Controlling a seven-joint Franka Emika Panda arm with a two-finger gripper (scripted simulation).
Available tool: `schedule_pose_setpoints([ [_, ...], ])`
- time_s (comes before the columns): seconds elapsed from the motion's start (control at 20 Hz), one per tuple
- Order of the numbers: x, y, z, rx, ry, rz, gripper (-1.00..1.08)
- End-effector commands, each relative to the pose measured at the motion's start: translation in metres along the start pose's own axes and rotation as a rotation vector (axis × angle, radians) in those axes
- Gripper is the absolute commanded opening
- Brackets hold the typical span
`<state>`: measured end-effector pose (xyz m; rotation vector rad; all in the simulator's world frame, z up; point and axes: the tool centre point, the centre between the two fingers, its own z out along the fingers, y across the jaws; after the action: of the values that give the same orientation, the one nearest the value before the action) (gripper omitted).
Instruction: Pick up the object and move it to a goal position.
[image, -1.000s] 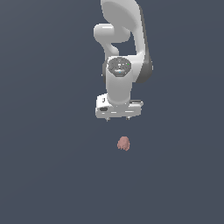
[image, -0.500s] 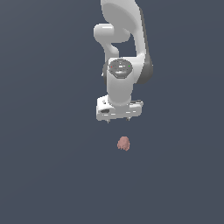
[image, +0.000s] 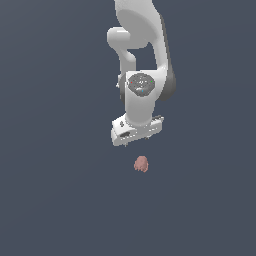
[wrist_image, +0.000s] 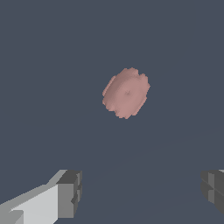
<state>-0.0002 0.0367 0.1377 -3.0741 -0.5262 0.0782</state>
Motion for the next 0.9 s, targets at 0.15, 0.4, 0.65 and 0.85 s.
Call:
schedule_pose_setpoints([
  [0.15,0.012,0.000,0.007,-0.009,0.003,-0.166,1.00],
  [0.4,0.023,-0.001,0.014,-0.017,0.007,-0.318,1.00],
  [0.65,0.034,-0.001,0.020,-0.024,0.010,-0.469,1.00],
  [0.85,0.042,-0.002,0.025,-0.030,0.014,-0.589,1.00],
])
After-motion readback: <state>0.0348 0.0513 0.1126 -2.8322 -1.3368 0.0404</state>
